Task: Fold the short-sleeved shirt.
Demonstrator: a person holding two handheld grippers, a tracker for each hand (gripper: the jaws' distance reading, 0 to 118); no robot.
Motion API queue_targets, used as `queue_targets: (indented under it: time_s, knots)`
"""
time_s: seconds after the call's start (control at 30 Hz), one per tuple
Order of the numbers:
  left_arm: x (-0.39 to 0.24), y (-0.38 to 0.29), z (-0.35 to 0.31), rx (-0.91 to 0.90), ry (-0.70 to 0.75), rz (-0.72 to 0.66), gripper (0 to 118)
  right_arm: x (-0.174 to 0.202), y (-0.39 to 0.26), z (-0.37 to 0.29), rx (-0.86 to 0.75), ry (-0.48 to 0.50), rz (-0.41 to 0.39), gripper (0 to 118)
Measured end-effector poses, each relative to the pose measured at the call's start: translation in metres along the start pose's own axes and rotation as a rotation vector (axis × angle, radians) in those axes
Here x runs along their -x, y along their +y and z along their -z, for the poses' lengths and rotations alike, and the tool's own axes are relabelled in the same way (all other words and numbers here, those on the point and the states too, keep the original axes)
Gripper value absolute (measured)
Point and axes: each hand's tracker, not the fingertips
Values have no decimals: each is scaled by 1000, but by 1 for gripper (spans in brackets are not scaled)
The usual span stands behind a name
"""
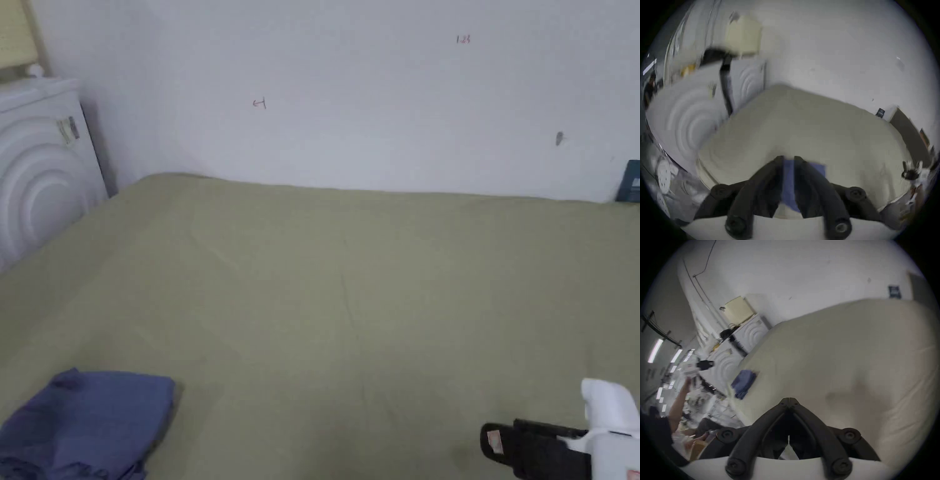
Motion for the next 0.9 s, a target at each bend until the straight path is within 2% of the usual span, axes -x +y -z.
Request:
queue_targets:
  time_s: [0.03, 0.1, 0.2, 0.27, 0.3, 0.37, 0.53, 0.67, 0.8, 0.87, 0.9]
  knots:
    - [-52, -5, -14, -14, 81, 36, 13, 1, 6, -10, -30, -51, -9, 1]
    - [-124, -16, -15, -12, 124, 52, 12, 10, 14, -26, -94, -142, -51, 1]
    - [-217, -49, -15, -132, 33, 98, 0, 30, 25, -38, -117, -340, -162, 1]
    - [-266, -67, -14, -128, -17, 155, 0, 46, 26, -40, -138, -472, -191, 2]
    - [-291, -77, -16, -105, -38, 176, 0, 52, 26, -43, -161, -503, -226, 2]
    - [-328, -93, -18, -114, -111, 210, 0, 64, 23, -50, -214, -581, -247, 2]
    - [-385, -120, -37, -123, -111, 254, 0, 87, 14, -67, -355, -698, -253, 3]
    - [-397, -132, -49, -156, -79, 249, 0, 92, 7, -75, -374, -738, -226, 3]
    - [-399, -136, -55, -164, -89, 243, 0, 96, 0, -80, -401, -758, -259, 4]
    - [-400, -134, -58, -175, -58, 242, 0, 98, -2, -82, -419, -771, -261, 16]
    - [-397, -133, -59, -189, -44, 227, 2, 98, -3, -84, -422, -769, -257, 34]
